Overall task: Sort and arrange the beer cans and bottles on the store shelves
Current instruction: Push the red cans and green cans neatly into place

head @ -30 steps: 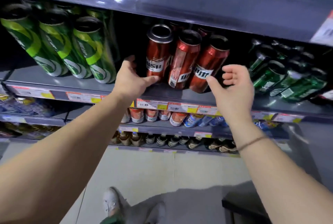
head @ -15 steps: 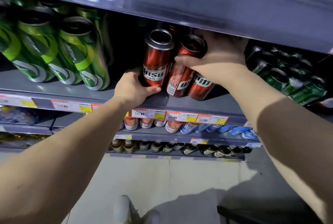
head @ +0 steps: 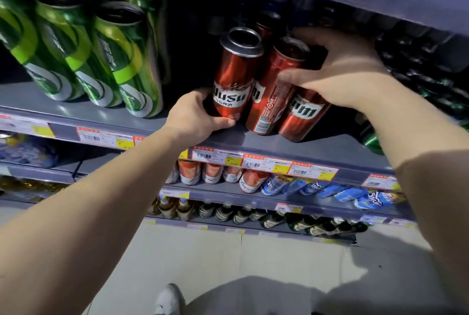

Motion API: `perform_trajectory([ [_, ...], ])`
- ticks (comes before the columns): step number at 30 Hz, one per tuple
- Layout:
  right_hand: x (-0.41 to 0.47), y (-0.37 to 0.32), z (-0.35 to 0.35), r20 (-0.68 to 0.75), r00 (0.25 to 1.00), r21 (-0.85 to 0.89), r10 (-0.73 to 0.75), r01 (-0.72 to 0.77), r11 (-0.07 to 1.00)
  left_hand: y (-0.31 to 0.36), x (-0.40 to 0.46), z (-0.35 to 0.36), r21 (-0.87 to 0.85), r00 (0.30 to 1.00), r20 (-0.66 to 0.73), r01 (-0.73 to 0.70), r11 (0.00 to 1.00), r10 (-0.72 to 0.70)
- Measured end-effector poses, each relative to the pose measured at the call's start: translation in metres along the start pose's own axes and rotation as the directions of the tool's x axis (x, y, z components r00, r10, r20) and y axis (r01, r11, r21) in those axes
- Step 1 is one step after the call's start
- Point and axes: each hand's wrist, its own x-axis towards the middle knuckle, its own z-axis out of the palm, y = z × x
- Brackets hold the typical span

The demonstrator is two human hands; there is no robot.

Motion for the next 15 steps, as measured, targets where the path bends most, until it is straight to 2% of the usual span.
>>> perform_trajectory([
  [9, -0.003, 0.005, -0.007, 0.062, 0.992, -0.071, -0.114, 0.118, 0.990, 0.007, -0.013, 0.010, 0.126, 0.987, -0.160, 0.030, 0.992, -0.010],
  [13, 0.002, -0.004, -0.001, 0.036, 0.999, -0.103, -0.024, 0.028, 0.994, 0.007, -0.017, 0.015, 0.148, 0.973, -0.229, 0.013, 0.989, 0.022],
  [15, 0.003, -0.006, -0.002, 0.015, 0.999, -0.151, -0.050, 0.051, 0.987, 0.006, -0.018, 0.015, 0.156, 0.973, -0.229, 0.010, 0.988, 0.026],
])
